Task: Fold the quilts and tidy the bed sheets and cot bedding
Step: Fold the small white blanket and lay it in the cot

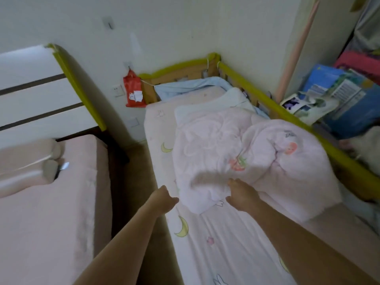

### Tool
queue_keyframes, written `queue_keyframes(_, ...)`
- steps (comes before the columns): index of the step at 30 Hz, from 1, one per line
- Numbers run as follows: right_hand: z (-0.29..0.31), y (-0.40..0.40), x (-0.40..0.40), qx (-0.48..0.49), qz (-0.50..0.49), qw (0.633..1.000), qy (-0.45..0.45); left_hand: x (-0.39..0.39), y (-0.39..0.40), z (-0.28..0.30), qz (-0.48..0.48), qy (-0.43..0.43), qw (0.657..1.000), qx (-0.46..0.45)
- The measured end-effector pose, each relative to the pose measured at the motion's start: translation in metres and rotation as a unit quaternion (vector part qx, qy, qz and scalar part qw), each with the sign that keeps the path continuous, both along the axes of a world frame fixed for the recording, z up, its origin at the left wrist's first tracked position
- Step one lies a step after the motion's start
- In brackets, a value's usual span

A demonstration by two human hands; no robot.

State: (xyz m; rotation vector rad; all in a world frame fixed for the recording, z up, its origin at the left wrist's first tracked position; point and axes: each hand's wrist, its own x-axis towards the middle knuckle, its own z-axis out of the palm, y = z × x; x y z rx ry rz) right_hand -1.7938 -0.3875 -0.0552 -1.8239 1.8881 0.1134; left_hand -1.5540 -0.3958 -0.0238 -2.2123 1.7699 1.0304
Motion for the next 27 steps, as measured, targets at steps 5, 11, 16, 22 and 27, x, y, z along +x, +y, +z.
queue_keyframes(5, -0.085, -0.068, 0.006, 0.042, -0.068, 0.995, -0.067, -0.024, -0.082, -0.093, 0.184, 0.124, 0.974, 0.048)
queue_keyframes(11, -0.159, -0.087, 0.022, 0.043, -0.085, 0.981, -0.167, -0.024, -0.136, -0.165, 0.425, 0.366, 0.822, 0.100)
queue_keyframes(16, -0.174, -0.066, 0.035, 0.003, -0.135, 0.959, -0.250, -0.030, -0.142, -0.169, 0.430, 0.425, 0.783, 0.146)
queue_keyframes(22, -0.099, -0.048, 0.092, -0.226, -0.212, 0.921, -0.236, -0.050, -0.148, -0.073, 0.400, 0.559, 0.708, 0.163)
queue_keyframes(27, 0.009, -0.092, 0.094, -0.371, -0.349, 0.811, -0.287, -0.064, -0.168, 0.055, 0.310, 0.612, 0.719, 0.109)
